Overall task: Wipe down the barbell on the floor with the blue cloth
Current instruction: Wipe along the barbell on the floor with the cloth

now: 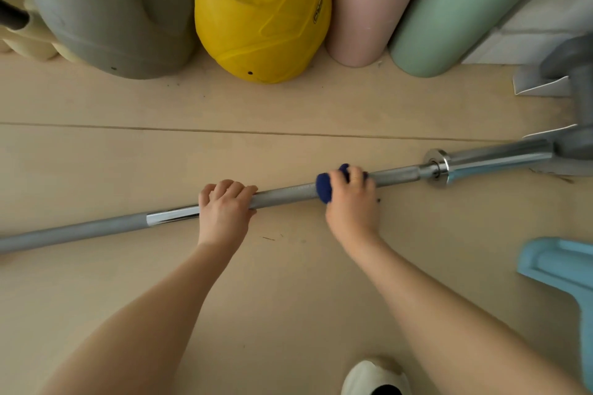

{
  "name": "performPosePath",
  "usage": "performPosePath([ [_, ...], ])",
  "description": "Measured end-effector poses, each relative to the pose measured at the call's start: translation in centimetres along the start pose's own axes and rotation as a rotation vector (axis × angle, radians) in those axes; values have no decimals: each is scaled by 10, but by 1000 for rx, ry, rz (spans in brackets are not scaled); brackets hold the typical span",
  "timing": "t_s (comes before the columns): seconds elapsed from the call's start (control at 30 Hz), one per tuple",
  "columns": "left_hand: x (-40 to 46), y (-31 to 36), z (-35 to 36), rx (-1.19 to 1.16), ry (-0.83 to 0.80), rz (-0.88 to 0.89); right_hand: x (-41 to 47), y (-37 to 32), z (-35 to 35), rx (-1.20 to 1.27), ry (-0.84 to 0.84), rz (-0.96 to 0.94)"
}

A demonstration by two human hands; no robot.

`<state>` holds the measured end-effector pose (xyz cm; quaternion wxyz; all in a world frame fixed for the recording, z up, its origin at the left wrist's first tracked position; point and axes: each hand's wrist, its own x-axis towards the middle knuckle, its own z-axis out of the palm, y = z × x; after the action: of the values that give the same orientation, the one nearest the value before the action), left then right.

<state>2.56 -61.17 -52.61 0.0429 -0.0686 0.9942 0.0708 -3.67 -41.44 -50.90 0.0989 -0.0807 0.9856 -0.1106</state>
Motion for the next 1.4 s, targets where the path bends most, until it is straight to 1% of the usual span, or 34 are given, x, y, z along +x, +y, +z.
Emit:
performPosePath([
  [0.03,3,-1,-2,-12,-12,-13,-2,-7,4,9,0,-98],
  [0.07,6,-2,-4,-31,-33,-34,2,-5,1,-4,-35,-168],
  [0.1,9,-2,-7,-52,-58,-52,10,6,-4,-29,-65,-179],
  [0.13,11,-4,-8,-71,-69,-56,16,24,-7,-52,-59,-131],
  [0.17,14,-6,-8,-83,-66,-46,23,45,-10,-79,-12,-33],
  [0.23,19,-10,-7,-96,-59,-24,35,77,-19,-107,82,230],
  [0.27,21,-12,-6,-99,-58,-17,38,79,-19,-105,94,304],
  [0.3,22,-12,-5,-99,-55,-12,42,70,-15,-91,95,326],
  [0.37,24,-12,-4,-99,-46,-1,41,35,-6,-34,78,286],
  [0.47,29,-13,-5,-93,-65,14,25,-17,6,39,1,52],
  [0.53,32,-16,-5,-69,-68,9,22,-23,8,71,-54,-52],
  [0.6,38,-21,-6,-57,-68,20,32,-7,0,39,-36,-102],
  [0.63,42,-22,-8,-60,-80,21,38,6,-4,4,-10,-65],
  [0.73,54,-25,-16,-69,-190,-7,54,45,-14,-34,83,215],
  [0.77,57,-27,-18,-71,-218,-23,58,48,-13,-28,99,259],
  [0.83,63,-29,-20,-111,-259,-56,65,34,-5,16,105,269],
  [0.93,71,-29,-21,-172,-277,-74,64,-8,5,58,93,198],
  [1.0,71,-33,-22,-167,-276,-56,55,-35,6,71,26,91],
  [1.1,64,-43,-17,-143,-186,26,41,-58,9,77,-100,-144],
  [1.13,63,-46,-16,-151,-135,44,42,-57,6,63,-115,-190],
  [1.17,62,-49,-15,-169,-97,53,46,-50,4,41,-97,-184],
  [1.2,62,-50,-14,-191,-80,53,51,-39,1,16,-45,-128],
  [1.27,63,-49,-15,-229,-85,45,61,-16,-3,-46,62,65],
  [1.3,63,-49,-15,-247,-85,45,65,-8,-4,-67,89,154],
  [1.37,64,-51,-15,-268,-81,59,71,-16,2,-48,90,273],
  [1.4,64,-51,-15,-264,-79,64,72,-30,7,-23,85,286],
])
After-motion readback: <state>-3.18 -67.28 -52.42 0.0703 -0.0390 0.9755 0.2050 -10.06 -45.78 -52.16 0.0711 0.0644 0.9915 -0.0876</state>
